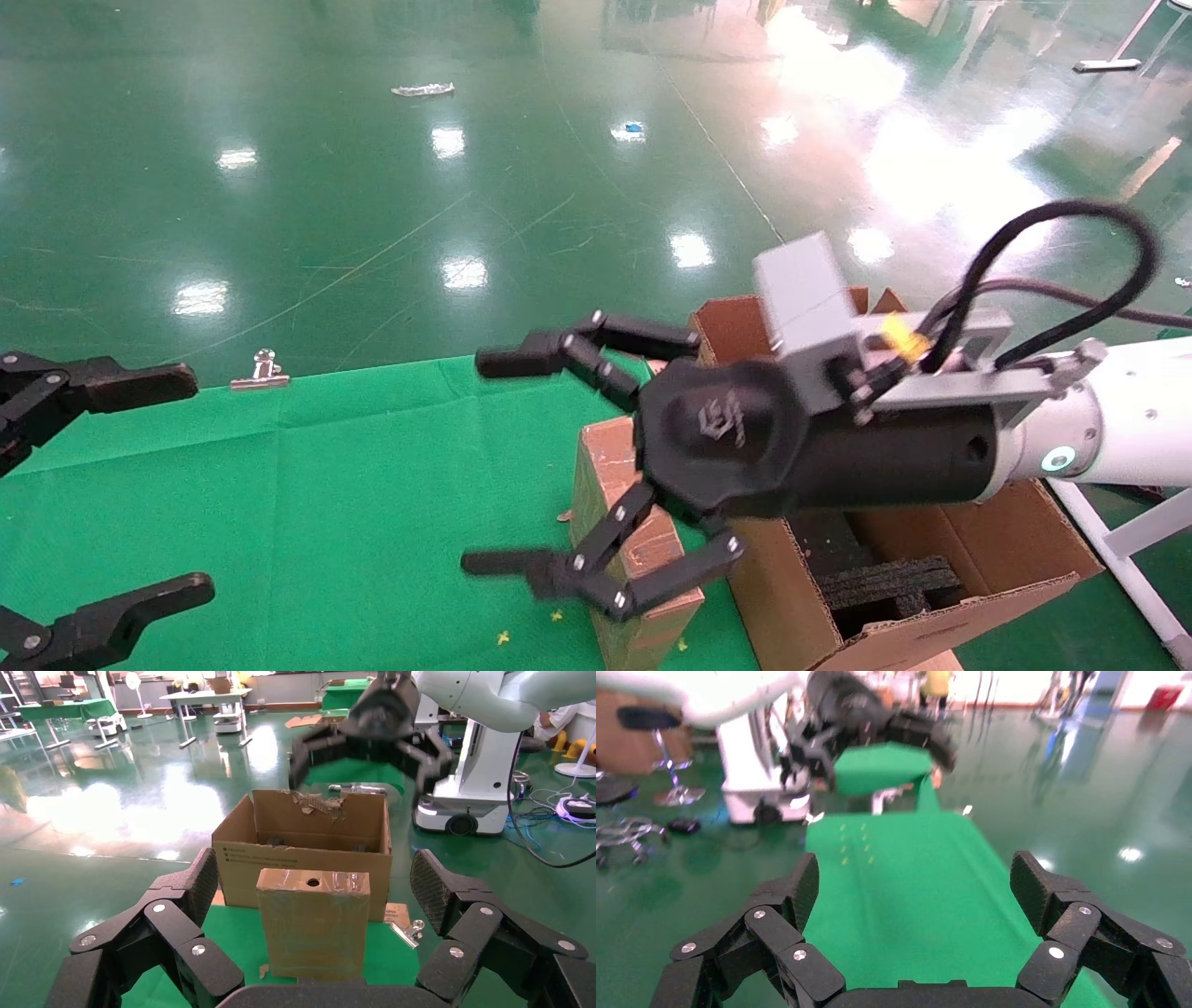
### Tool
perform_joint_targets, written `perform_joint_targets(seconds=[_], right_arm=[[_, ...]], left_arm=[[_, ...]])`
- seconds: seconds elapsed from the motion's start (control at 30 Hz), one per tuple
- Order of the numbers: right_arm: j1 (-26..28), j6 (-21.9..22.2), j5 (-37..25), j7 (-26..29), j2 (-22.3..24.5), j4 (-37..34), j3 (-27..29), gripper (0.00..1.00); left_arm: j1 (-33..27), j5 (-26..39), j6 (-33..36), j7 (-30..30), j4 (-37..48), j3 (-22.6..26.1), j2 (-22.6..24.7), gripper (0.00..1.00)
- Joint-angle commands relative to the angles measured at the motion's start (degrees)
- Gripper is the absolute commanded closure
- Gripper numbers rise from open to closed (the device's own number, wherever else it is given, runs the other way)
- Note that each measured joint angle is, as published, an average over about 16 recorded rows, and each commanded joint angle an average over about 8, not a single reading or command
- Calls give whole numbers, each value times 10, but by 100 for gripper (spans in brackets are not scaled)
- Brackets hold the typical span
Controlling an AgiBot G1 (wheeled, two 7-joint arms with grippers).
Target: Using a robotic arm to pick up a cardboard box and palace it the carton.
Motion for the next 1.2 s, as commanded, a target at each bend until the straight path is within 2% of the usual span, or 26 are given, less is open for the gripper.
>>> perform_joint_targets(seconds=[0.03, 0.2, 0.4, 0.63, 0.77, 0.97, 1.2], right_arm=[[2, 2, -9, 6, 2, 9, -5, 0], [71, -20, -113, 60, -28, 17, -74, 0], [175, -40, -245, 110, -79, 19, -188, 0], [301, -45, -346, 154, -115, 20, -323, 0], [378, -45, -370, 186, -120, 20, -387, 0], [482, -46, -366, 204, -115, 21, -465, 0], [548, -44, -346, 210, -135, 21, -575, 0]], left_arm=[[0, 0, 0, 0, 0, 0, 0, 0], [0, 0, 0, 0, 0, 0, 0, 0], [0, 0, 0, 0, 0, 1, 0, 0], [0, -1, 0, 0, 0, 1, 0, 0], [0, -1, 0, 1, 0, 1, 0, 0], [0, -1, 0, 1, 0, 1, 0, 0], [0, -1, -1, 1, 0, 2, -1, 0]])
